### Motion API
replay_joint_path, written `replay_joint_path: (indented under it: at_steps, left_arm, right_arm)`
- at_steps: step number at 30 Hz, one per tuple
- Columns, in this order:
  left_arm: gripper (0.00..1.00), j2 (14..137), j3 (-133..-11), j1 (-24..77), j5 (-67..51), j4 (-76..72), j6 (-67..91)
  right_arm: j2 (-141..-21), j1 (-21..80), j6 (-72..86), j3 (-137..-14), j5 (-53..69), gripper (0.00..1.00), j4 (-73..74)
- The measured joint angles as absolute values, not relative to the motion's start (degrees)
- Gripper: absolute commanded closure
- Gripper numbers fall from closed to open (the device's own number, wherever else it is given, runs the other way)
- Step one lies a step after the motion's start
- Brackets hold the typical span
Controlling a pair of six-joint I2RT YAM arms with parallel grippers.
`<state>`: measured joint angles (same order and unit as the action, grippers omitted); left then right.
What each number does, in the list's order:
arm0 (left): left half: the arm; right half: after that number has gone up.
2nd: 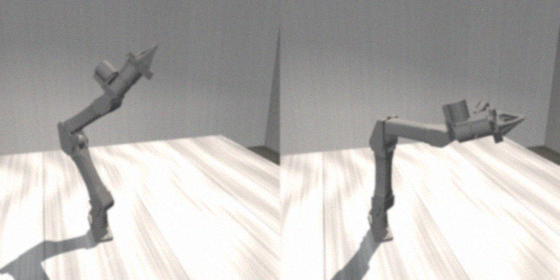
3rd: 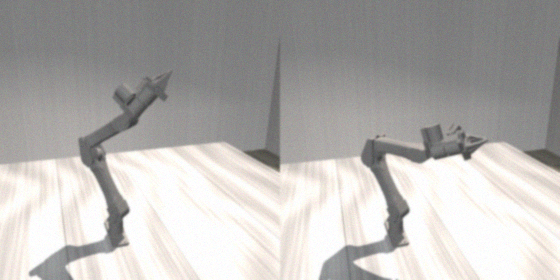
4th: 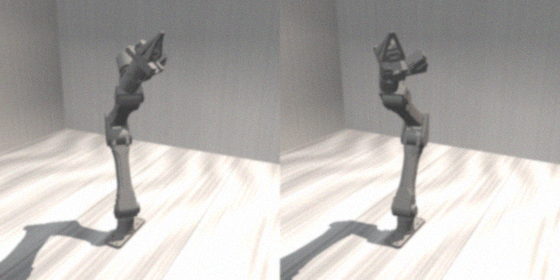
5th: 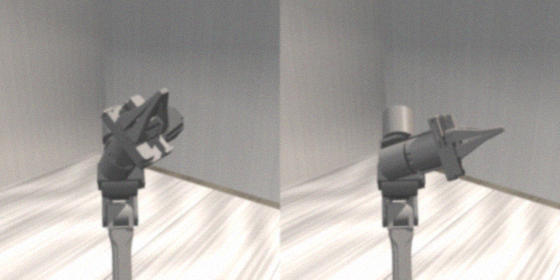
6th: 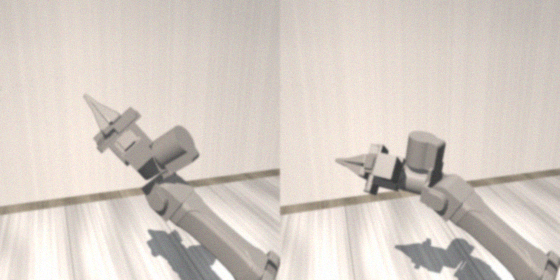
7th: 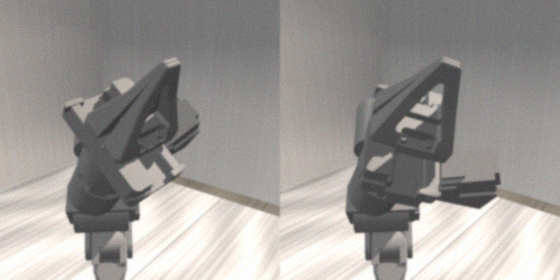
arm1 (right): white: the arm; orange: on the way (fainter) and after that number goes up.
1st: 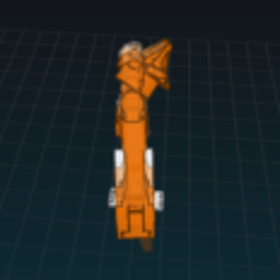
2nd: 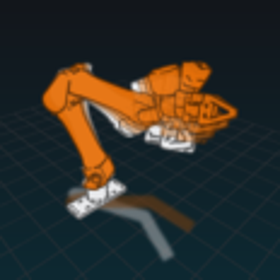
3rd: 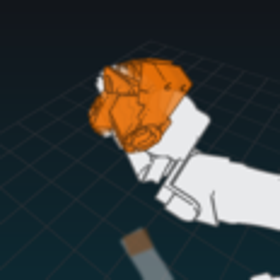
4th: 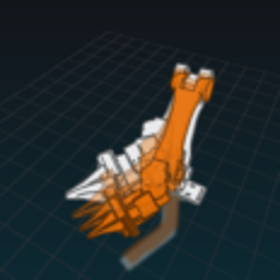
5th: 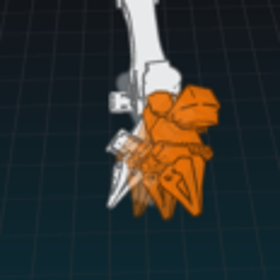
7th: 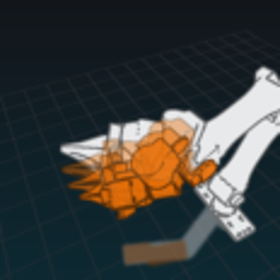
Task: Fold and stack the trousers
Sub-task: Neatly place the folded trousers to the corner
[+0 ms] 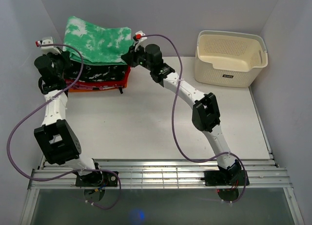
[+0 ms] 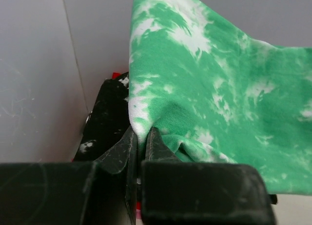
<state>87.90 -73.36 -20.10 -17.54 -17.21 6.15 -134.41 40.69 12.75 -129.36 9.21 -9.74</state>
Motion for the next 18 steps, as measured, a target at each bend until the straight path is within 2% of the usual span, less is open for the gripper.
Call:
replay_joint_path:
  at_steps: [8, 18]
  left_arm:
    - [1.0, 93.73, -72.27, -25.52, -20.95, -23.4, 8.64]
    - [1.0, 99.26, -69.52, -27.73, -23.7, -30.09, 9.76]
  right_arm:
    - [-143.7, 43.72, 9.91, -134.08, 5.85, 0.92, -18.52]
    - [-150.58, 44.4, 6.72, -136.0, 4.08, 0.92, -26.04]
